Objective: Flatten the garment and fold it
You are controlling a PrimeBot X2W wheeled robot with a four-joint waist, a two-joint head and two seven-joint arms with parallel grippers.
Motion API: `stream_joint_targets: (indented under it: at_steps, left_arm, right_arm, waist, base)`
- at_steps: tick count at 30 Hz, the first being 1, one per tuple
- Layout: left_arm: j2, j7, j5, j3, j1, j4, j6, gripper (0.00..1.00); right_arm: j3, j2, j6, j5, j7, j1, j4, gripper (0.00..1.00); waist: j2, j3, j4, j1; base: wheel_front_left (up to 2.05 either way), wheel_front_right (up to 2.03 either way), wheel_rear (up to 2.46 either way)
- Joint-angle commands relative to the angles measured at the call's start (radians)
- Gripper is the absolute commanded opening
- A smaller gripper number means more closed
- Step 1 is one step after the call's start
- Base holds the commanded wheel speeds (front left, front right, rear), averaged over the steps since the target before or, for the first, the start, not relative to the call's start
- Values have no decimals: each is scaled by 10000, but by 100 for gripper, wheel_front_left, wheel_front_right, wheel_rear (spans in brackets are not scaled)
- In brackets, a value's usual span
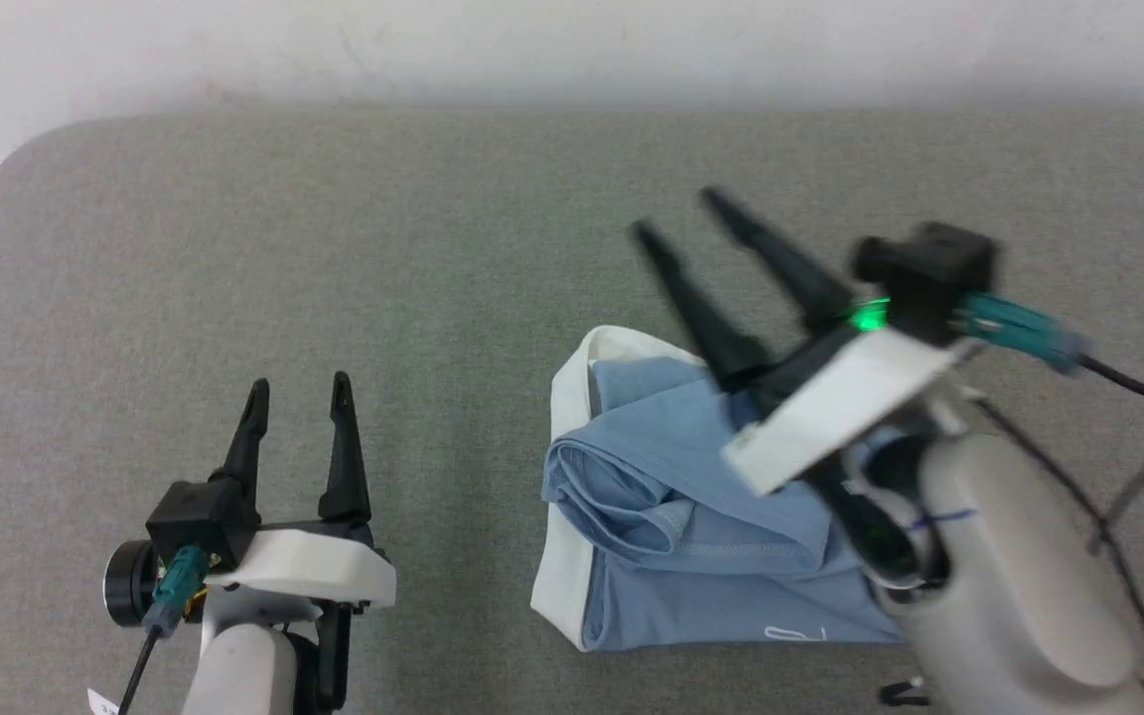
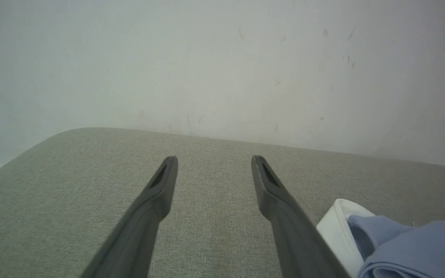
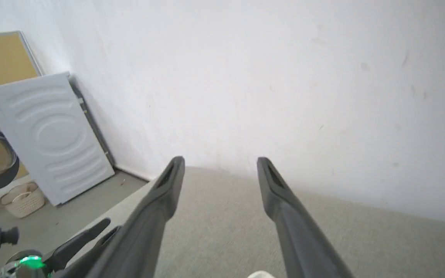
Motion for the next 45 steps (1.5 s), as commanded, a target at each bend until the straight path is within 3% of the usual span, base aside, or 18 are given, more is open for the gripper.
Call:
stream_joint_targets:
  at_steps: [1,7,13,25,35,36,37,38,40,41,45]
  left_arm:
    - [-20,-47,40,42,90,-29,-16,100]
    - [-20,-47,49,118,188,-87,-83,100]
    - [-20,-47,51,95,226,-134,-104,100]
    - [-20,-47,-28,-79,173,-98,-81,100]
    - [-20,-47,-82,-57,84,-59,-50,100]
    - [-20,-47,-91,-64,78,-53,-42,100]
    - [-20,-47,-99,-75,72,-47,-36,100]
    - [-20,-47,-105,-86,67,-41,-33,100]
    - [-20,-47,-124,-88,74,-44,-15,100]
    - [-20,-47,-129,-84,87,-52,-7,100]
    - [-20,-47,-129,18,145,-143,63,100]
  right_arm:
    - [-457,-22,-9,-382,-376,373,-210,100]
    - [-3046,-21,-9,-1748,-1425,2080,-884,100]
    - [-4338,-21,-9,-1525,-1246,3240,-284,100]
    - [-4711,-21,-9,255,1435,3273,2940,100]
    - [-4164,-20,-9,695,2950,2491,4136,100]
    - [-4081,-20,-9,711,3131,2454,4199,97]
    - [-4022,-20,-9,688,3304,2431,4254,60]
    - [-3980,-20,-9,642,3466,2417,4296,42]
    - [-3904,-20,-9,586,3803,2414,4347,17]
    - [-3852,-20,-9,548,3916,2407,4309,0]
    - [-3690,-20,-9,-174,3896,2198,3725,0]
  waist:
    - [0,-192,-189,1]
    - [0,-368,-404,1]
    - [0,-370,-494,1]
    - [0,-185,-287,1]
    - [0,-24,-103,1]
    - [0,-29,-88,1]
    - [0,-34,-73,1]
    - [0,-37,-61,1]
    - [0,-52,-54,1]
    - [0,-53,-60,1]
    - [0,1,-210,1]
  base:
    - [0,0,0]
    - [0,0,0]
    - [0,0,0]
    - [0,0,0]
    - [0,0,0]
    - [0,0,0]
    - [0,0,0]
    - [0,0,0]
    - [0,0,0]
    - [0,0,0]
    - [0,0,0]
